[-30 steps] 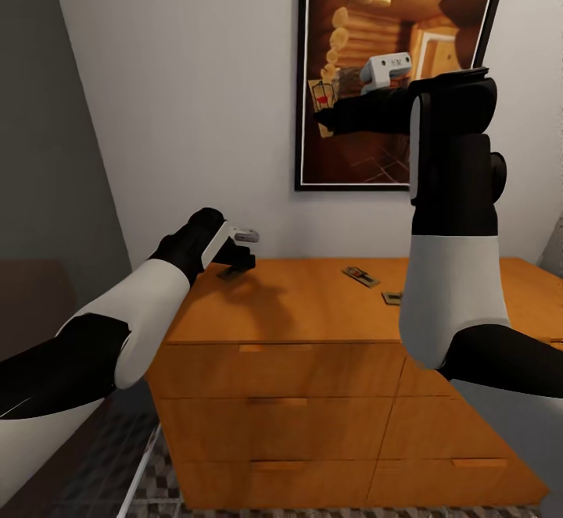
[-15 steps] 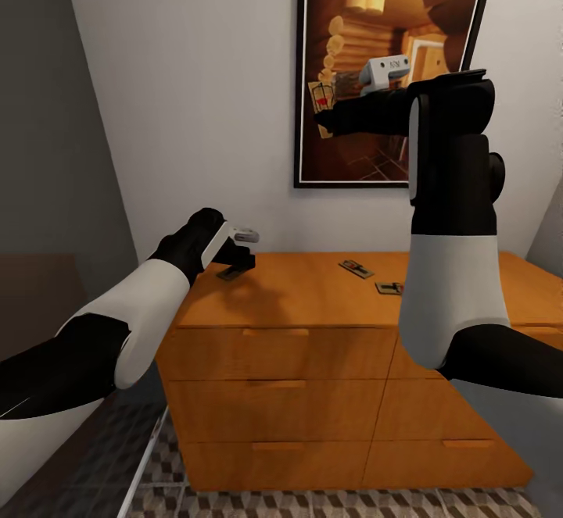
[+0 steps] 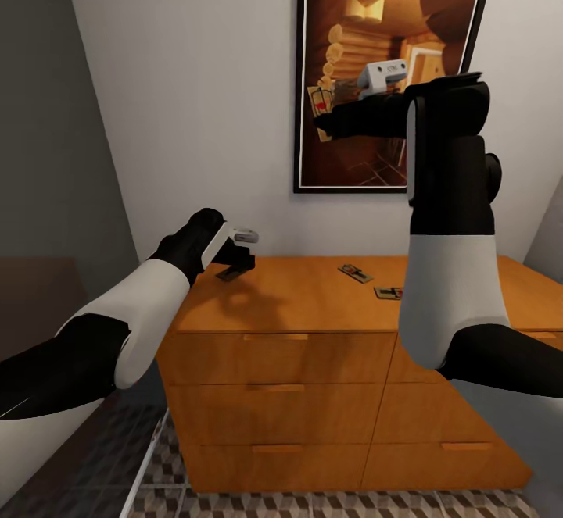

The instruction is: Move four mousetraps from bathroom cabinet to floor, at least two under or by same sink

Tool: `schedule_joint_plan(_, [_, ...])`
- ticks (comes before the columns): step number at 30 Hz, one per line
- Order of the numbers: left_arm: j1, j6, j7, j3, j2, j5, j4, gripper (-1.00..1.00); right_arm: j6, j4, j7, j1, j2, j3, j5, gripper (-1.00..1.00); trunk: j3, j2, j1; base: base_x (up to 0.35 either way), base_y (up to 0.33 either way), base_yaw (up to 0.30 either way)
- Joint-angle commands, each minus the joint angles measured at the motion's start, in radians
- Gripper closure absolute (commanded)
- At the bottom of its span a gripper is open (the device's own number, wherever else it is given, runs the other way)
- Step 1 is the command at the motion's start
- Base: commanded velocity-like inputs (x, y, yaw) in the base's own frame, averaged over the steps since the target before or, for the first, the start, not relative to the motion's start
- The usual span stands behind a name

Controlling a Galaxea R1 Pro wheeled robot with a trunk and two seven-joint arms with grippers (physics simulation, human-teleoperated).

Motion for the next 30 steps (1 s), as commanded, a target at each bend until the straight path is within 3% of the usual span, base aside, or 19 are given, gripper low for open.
schedule_joint_plan(1, [-0.001,0.003,0.003,-0.007,0.001,0.009,-0.001,1.0,0.004,0.003,0.008,-0.001,0.001,-0.003,0.008,1.0,0.002,0.007,-0.004,-0.002,0.0,0.0])
schedule_joint_plan(23, [-0.001,0.003,0.003,-0.007,0.006,0.002,0.011,1.0,0.004,0.221,-0.005,-0.039,-0.003,-0.017,0.009,1.0,0.071,0.161,-0.088,0.0,0.0,0.0])
schedule_joint_plan(30, [0.003,0.003,0.003,-0.006,0.008,0.005,-0.115,1.0,0.004,0.242,-0.006,-0.047,-0.004,-0.018,0.009,1.0,0.093,0.21,-0.115,0.0,0.0,0.0])
